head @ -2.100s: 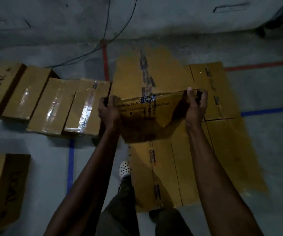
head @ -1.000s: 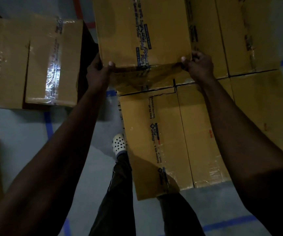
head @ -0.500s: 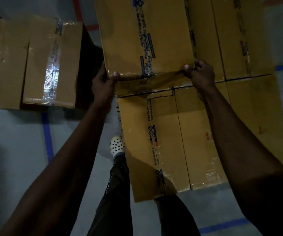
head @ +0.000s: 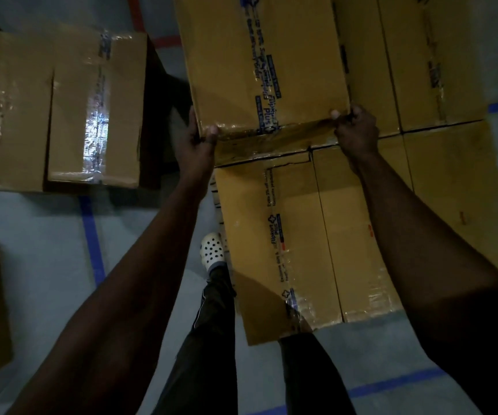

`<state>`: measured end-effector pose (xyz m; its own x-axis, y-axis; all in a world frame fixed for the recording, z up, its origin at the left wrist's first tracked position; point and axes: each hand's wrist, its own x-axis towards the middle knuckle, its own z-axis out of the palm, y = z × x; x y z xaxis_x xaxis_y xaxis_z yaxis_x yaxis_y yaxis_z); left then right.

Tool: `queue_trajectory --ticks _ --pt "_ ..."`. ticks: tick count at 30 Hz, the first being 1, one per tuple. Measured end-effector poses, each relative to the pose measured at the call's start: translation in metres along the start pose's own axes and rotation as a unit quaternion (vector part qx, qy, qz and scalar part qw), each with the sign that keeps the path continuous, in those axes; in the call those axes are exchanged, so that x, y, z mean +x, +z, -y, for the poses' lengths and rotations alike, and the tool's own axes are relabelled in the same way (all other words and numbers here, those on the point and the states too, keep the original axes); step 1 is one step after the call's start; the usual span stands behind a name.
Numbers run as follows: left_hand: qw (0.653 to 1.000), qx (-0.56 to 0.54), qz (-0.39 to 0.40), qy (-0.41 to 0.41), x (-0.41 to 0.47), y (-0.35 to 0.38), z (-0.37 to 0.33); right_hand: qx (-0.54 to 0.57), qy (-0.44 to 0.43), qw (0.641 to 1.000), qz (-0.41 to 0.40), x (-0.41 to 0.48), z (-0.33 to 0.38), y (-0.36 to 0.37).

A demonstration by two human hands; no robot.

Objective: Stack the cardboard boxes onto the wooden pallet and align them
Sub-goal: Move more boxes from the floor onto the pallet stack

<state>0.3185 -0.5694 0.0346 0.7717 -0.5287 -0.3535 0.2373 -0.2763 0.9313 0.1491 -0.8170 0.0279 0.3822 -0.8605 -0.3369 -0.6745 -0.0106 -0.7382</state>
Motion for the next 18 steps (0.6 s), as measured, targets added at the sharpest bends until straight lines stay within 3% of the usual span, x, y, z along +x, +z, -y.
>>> queue_trajectory --ticks 6,10,18 --pt "0.996 0.046 0.006 -0.074 -0.023 -0.024 -0.046 0.068 0.100 0.993 0.016 -0.048 0.035 0.003" --pt "0.994 0.018 -0.014 -0.110 -0.072 -0.052 -0.057 0.107 0.156 0.982 0.014 -0.120 0.049 0.015" --pt "0.989 -0.056 -0.100 -0.091 -0.238 -0.125 -0.085 0.160 0.099 0.974 0.123 -0.300 0.095 0.016"
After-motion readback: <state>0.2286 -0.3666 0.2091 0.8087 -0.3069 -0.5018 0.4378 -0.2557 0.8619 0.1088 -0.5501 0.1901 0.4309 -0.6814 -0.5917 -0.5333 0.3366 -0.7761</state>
